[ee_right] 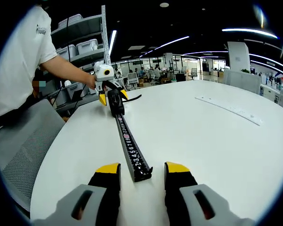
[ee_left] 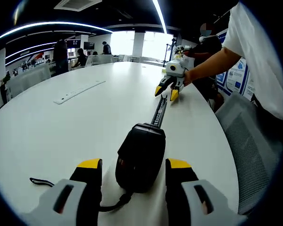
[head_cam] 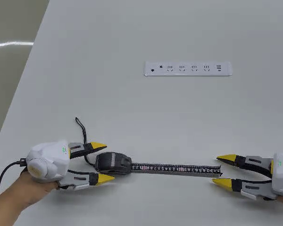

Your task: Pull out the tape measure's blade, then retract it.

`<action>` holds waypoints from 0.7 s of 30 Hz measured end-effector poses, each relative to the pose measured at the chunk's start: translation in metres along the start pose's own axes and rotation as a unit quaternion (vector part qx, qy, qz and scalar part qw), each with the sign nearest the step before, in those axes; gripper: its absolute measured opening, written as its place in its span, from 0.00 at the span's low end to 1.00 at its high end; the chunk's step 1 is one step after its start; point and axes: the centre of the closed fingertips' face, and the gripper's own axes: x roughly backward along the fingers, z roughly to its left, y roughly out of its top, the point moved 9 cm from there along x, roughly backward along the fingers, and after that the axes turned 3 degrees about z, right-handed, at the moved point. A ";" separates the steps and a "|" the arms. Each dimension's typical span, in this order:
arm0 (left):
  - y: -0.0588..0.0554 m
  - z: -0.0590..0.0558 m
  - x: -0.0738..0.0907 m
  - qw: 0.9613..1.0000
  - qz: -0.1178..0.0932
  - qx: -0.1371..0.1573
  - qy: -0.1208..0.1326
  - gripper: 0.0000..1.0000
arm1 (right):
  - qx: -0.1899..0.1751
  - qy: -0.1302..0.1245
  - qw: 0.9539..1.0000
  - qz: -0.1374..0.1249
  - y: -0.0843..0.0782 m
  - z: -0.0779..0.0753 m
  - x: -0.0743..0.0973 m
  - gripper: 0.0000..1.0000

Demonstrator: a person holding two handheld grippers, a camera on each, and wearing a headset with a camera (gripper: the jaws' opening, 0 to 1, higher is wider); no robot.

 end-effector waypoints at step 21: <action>0.007 0.001 0.005 0.999 -0.023 0.021 0.036 0.67 | -0.028 -0.027 0.999 -0.020 0.000 0.002 0.006 0.49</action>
